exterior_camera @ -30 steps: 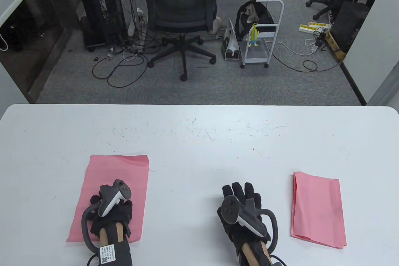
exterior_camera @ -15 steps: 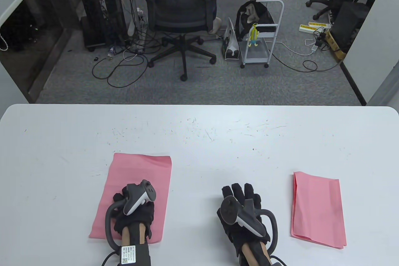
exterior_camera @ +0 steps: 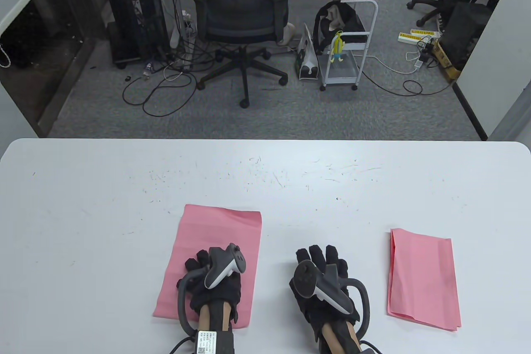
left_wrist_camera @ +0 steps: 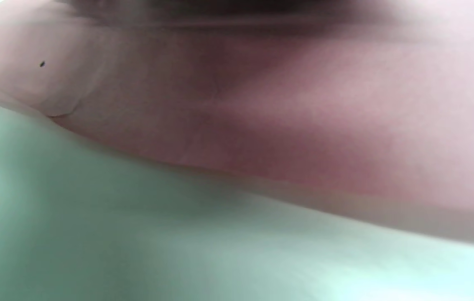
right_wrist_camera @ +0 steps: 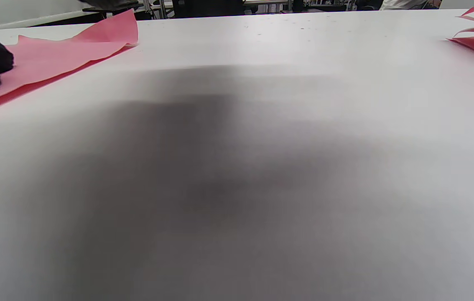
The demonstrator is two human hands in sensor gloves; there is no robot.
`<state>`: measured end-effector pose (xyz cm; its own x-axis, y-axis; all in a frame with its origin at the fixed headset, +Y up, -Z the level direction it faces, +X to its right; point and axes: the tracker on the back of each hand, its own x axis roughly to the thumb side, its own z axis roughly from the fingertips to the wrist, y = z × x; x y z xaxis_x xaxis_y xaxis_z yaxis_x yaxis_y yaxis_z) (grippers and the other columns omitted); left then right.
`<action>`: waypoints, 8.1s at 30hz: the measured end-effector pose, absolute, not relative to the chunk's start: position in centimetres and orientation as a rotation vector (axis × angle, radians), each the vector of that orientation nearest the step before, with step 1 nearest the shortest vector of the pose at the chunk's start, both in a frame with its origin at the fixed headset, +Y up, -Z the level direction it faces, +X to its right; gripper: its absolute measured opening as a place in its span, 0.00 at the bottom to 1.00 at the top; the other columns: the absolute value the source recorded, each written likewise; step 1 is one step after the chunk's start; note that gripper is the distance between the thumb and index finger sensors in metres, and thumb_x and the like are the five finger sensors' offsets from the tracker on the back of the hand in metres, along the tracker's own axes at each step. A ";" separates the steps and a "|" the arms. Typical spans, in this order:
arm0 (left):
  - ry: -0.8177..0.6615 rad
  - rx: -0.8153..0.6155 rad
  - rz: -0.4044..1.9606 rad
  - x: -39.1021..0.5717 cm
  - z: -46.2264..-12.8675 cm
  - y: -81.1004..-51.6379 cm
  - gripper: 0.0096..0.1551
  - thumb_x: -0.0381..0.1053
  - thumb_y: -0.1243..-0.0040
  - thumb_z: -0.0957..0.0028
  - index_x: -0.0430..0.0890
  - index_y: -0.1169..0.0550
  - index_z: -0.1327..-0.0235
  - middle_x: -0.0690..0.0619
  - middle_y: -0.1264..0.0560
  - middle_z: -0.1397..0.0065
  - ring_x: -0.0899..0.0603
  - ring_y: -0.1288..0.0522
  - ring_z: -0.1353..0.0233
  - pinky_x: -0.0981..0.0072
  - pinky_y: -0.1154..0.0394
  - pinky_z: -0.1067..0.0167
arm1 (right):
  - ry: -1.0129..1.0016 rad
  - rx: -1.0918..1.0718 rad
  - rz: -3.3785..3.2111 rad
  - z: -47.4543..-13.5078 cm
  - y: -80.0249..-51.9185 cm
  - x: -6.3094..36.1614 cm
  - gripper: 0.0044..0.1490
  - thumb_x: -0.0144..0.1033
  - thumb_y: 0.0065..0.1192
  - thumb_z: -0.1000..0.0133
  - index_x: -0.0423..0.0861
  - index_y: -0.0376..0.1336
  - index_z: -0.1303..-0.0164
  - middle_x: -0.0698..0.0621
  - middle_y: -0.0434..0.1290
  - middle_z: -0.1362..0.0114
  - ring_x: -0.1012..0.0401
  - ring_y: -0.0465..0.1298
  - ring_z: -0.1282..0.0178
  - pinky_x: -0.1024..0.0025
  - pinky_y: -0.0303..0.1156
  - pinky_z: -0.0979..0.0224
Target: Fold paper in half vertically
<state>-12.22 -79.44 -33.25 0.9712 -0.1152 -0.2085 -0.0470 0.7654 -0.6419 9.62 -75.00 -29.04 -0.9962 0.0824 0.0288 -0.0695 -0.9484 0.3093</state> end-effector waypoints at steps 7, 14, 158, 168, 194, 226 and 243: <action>0.189 -0.698 -0.058 -8.8 -32.7 -79.5 0.45 0.65 0.71 0.34 0.50 0.67 0.12 0.35 0.68 0.10 0.22 0.63 0.13 0.19 0.48 0.23 | 0.483 0.053 3.019 -29.1 -75.0 9.8 0.47 0.57 0.51 0.47 0.55 0.40 0.21 0.47 0.42 0.14 0.39 0.40 0.17 0.37 0.43 0.20; 0.092 -0.694 -0.090 -4.4 -32.0 -79.4 0.45 0.65 0.71 0.34 0.50 0.67 0.12 0.34 0.68 0.10 0.21 0.63 0.13 0.19 0.48 0.23 | 0.494 0.034 3.005 -29.2 -75.0 10.3 0.47 0.57 0.51 0.46 0.55 0.40 0.21 0.47 0.42 0.14 0.39 0.40 0.17 0.37 0.43 0.20; -0.124 -0.570 0.035 -13.5 -29.7 -81.0 0.45 0.66 0.74 0.37 0.52 0.68 0.14 0.47 0.72 0.10 0.28 0.72 0.14 0.22 0.65 0.24 | 0.715 -0.519 2.772 -37.8 -79.8 15.7 0.47 0.58 0.54 0.48 0.56 0.41 0.23 0.49 0.40 0.14 0.42 0.41 0.15 0.39 0.45 0.18; -0.123 -0.570 0.038 -13.6 -29.7 -81.0 0.45 0.66 0.73 0.37 0.52 0.68 0.13 0.47 0.72 0.10 0.28 0.72 0.14 0.22 0.65 0.24 | 0.718 -0.368 2.405 -37.3 -78.7 18.6 0.34 0.61 0.51 0.48 0.53 0.61 0.37 0.50 0.47 0.15 0.43 0.41 0.16 0.41 0.41 0.19; -0.123 -0.571 0.046 -13.6 -29.7 -81.0 0.45 0.66 0.73 0.37 0.52 0.68 0.13 0.47 0.72 0.10 0.28 0.72 0.14 0.22 0.65 0.24 | 0.697 0.295 2.014 -33.5 -77.1 9.4 0.41 0.57 0.44 0.44 0.54 0.48 0.21 0.49 0.51 0.14 0.43 0.46 0.14 0.39 0.45 0.18; -0.119 -0.511 0.063 -14.3 -29.8 -80.4 0.44 0.66 0.70 0.38 0.55 0.62 0.12 0.50 0.66 0.08 0.30 0.66 0.12 0.24 0.61 0.22 | 0.808 0.450 2.908 -31.1 -80.6 3.2 0.43 0.57 0.45 0.46 0.59 0.38 0.22 0.56 0.37 0.15 0.53 0.38 0.14 0.45 0.39 0.17; 0.050 -0.136 0.365 -18.6 -29.0 -76.8 0.41 0.63 0.68 0.37 0.54 0.58 0.11 0.48 0.61 0.07 0.31 0.64 0.12 0.24 0.58 0.22 | 0.824 0.448 2.896 -31.1 -80.6 3.1 0.43 0.57 0.44 0.46 0.59 0.37 0.23 0.57 0.36 0.15 0.53 0.37 0.14 0.45 0.37 0.17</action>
<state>-18.56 -76.79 -28.99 0.9329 0.3527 -0.0735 -0.3594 0.9249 -0.1237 3.13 -80.62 -31.07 -0.9521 0.1717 0.2531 -0.0127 -0.8491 0.5281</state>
